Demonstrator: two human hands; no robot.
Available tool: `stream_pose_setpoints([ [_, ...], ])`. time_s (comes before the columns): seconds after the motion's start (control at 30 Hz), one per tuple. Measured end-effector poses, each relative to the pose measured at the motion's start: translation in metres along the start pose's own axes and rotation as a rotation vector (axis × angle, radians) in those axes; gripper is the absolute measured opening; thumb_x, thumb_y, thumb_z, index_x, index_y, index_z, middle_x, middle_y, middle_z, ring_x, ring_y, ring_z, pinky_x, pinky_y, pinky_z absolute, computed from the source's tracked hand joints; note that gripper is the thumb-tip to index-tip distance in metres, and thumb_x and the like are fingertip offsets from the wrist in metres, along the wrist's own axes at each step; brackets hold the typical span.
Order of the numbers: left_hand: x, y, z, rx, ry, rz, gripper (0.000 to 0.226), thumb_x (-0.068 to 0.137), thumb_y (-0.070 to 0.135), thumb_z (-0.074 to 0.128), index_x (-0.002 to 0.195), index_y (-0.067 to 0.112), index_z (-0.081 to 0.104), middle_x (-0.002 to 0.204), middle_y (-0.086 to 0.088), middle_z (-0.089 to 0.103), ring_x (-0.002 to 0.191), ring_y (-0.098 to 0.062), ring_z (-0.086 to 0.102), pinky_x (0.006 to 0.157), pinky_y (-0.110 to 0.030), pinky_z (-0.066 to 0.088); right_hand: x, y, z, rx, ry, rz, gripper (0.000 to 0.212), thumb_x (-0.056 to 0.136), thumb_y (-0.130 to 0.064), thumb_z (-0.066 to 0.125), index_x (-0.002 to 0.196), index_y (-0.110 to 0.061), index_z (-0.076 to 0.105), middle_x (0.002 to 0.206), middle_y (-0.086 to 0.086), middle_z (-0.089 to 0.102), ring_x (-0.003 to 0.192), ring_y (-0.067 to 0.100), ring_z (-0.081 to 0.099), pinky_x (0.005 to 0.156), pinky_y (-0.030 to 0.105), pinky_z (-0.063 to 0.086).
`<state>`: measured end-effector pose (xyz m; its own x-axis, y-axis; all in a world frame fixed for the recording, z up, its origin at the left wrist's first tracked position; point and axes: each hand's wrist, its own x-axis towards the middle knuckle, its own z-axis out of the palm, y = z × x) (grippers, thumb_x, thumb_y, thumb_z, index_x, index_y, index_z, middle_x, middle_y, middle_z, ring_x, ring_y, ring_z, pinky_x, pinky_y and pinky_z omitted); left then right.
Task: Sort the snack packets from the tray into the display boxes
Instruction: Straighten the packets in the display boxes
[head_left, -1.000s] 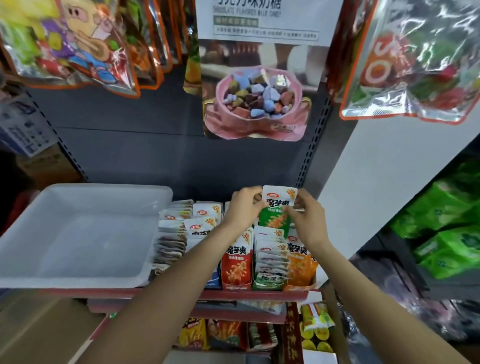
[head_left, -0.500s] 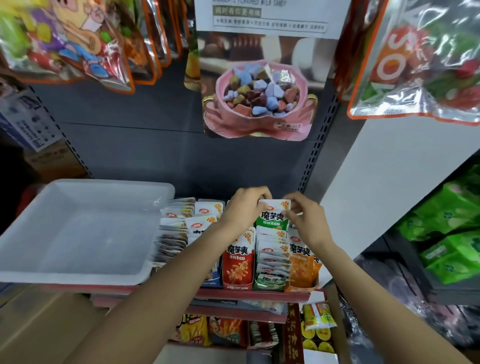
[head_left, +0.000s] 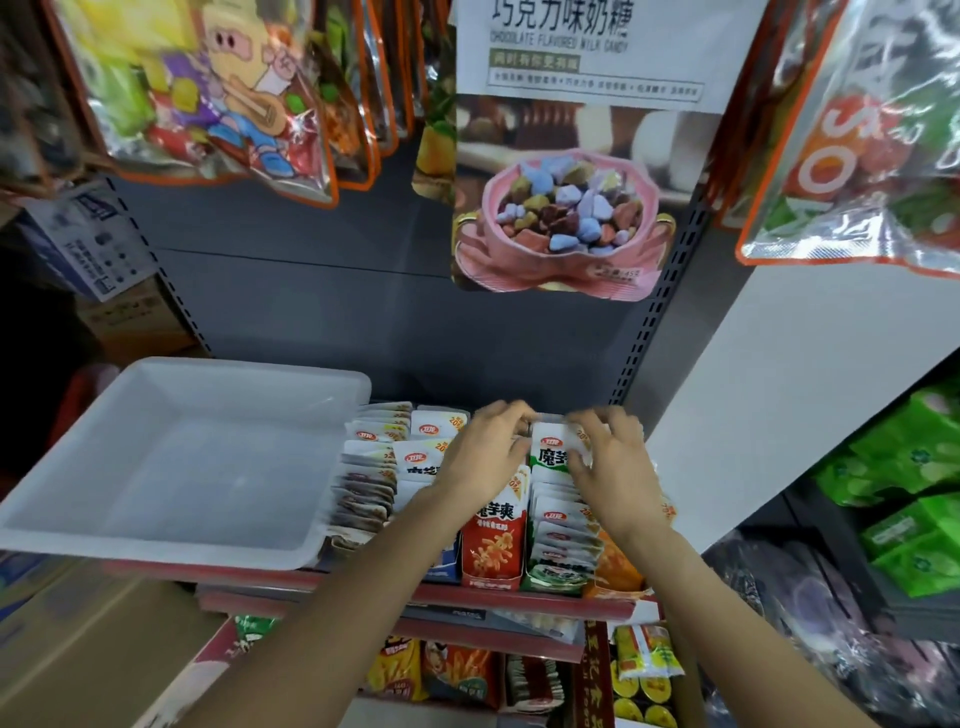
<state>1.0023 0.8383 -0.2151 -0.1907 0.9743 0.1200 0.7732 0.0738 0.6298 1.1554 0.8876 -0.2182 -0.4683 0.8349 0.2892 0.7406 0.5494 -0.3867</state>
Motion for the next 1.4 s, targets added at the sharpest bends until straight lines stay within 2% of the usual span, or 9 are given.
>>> stream_pose_setpoints([
  [0.1,-0.021,-0.022,-0.017,0.007,0.107,-0.029,0.025,0.094,0.013,0.052,0.118,0.017,0.055,0.115,-0.001,0.055,0.106,-0.014,0.054,0.090,-0.033,0.047,0.002,-0.021,0.001,-0.071,-0.003,-0.129,0.029,0.081,-0.007,0.064,0.110,-0.009,0.064,0.114,0.008,0.057,0.101,0.026,0.052,0.086,0.037,0.049],
  [0.3,-0.053,-0.086,-0.063,0.104,0.247,-0.137,0.034,0.090,0.001,0.047,0.120,0.011,0.058,0.122,-0.007,0.056,0.113,-0.024,0.051,0.098,-0.032,0.040,0.011,-0.079,0.021,0.064,-0.249,-0.216,0.033,0.095,-0.016,0.047,0.127,-0.016,0.053,0.126,0.000,0.047,0.116,0.018,0.043,0.095,0.029,0.040],
  [0.4,-0.060,-0.119,-0.082,0.154,0.166,-0.130,0.046,0.087,-0.005,0.045,0.131,0.010,0.052,0.133,-0.008,0.052,0.124,-0.025,0.044,0.107,-0.028,0.031,0.022,-0.108,0.040,0.064,-0.322,-0.255,0.039,0.096,-0.017,0.044,0.135,-0.016,0.047,0.135,0.000,0.044,0.122,0.020,0.041,0.098,0.032,0.040],
  [0.53,-0.058,-0.146,-0.097,0.195,-0.057,-0.023,0.050,0.094,0.005,0.044,0.143,0.013,0.036,0.151,-0.002,0.032,0.140,-0.017,0.027,0.113,-0.019,0.013,0.040,-0.140,0.065,0.022,-0.447,-0.233,0.053,0.099,-0.020,0.041,0.149,-0.015,0.023,0.154,0.001,0.023,0.139,0.019,0.024,0.111,0.025,0.022],
  [0.63,-0.054,-0.154,-0.100,0.206,-0.086,0.068,0.038,0.096,0.014,0.045,0.133,0.017,0.051,0.149,-0.001,0.037,0.139,-0.015,0.029,0.115,-0.022,0.018,0.057,-0.147,0.078,-0.011,-0.527,-0.160,0.056,0.101,-0.021,0.038,0.151,-0.013,0.013,0.158,0.005,0.012,0.144,0.020,0.014,0.116,0.026,0.015],
  [0.8,-0.068,-0.173,-0.107,0.196,-0.109,0.196,0.036,0.096,0.013,0.045,0.130,0.018,0.057,0.139,0.003,0.049,0.135,-0.013,0.035,0.110,-0.015,0.014,0.073,-0.157,0.089,-0.030,-0.570,-0.040,0.057,0.092,-0.008,0.052,0.145,-0.013,0.033,0.149,0.010,0.036,0.135,0.027,0.036,0.109,0.032,0.030],
  [1.07,-0.076,-0.178,-0.110,0.109,-0.158,0.215,0.032,0.096,0.016,0.049,0.125,0.020,0.059,0.117,0.000,0.063,0.094,-0.016,0.061,0.087,-0.022,0.042,0.074,-0.156,0.094,-0.081,-0.454,-0.033,0.034,0.091,-0.005,0.051,0.121,-0.016,0.061,0.122,0.010,0.061,0.114,0.024,0.052,0.095,0.033,0.043],
  [1.27,-0.070,-0.179,-0.103,0.211,-0.006,0.262,0.018,0.085,0.011,0.063,0.099,0.020,0.069,0.136,-0.012,0.049,0.123,-0.028,0.049,0.097,-0.043,0.044,0.082,-0.155,0.091,-0.092,-0.550,-0.091,0.023,0.088,-0.012,0.049,0.093,-0.012,0.072,0.105,0.007,0.069,0.100,0.024,0.058,0.089,0.034,0.048],
  [1.4,-0.066,-0.173,-0.106,0.155,-0.104,0.237,0.019,0.093,0.010,0.050,0.105,0.015,0.064,0.149,-0.005,0.037,0.118,-0.022,0.056,0.097,-0.028,0.043,0.088,-0.155,0.090,-0.084,-0.636,-0.090,0.018,0.091,-0.019,0.052,0.100,-0.016,0.067,0.106,0.005,0.067,0.097,0.023,0.061,0.086,0.036,0.050],
])
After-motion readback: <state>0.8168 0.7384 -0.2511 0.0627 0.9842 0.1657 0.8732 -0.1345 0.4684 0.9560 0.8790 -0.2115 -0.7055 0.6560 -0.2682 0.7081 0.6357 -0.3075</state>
